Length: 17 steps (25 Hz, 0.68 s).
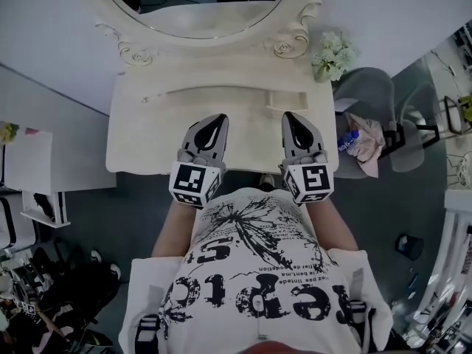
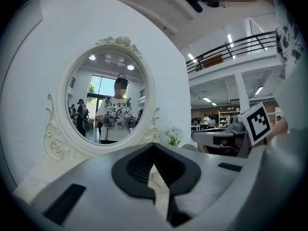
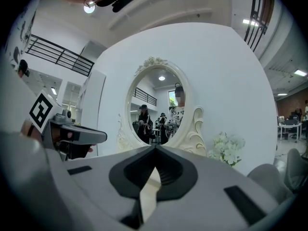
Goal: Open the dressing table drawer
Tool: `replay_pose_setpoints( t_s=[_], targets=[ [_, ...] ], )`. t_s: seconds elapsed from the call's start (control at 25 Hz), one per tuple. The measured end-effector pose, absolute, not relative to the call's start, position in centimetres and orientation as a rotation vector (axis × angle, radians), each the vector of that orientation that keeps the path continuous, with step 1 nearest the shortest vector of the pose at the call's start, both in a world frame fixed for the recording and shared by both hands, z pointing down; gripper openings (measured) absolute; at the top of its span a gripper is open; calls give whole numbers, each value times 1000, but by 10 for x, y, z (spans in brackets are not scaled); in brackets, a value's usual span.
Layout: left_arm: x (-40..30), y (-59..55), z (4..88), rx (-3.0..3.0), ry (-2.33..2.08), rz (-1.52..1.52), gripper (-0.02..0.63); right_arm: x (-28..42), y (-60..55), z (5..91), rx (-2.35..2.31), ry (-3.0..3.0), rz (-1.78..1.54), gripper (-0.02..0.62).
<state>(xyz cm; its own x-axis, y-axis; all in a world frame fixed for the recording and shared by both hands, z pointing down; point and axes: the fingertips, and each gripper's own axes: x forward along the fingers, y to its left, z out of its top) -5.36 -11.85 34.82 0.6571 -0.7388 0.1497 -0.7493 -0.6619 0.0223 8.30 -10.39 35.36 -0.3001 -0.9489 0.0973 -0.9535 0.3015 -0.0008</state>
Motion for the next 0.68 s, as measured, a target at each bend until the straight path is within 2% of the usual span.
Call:
replay_pose_setpoints(
  t_s=[0.68],
  targets=[
    [-48,-124,354,2750,-1253,222,8,86,-106,359,1818,-2480,120,17]
  ],
)
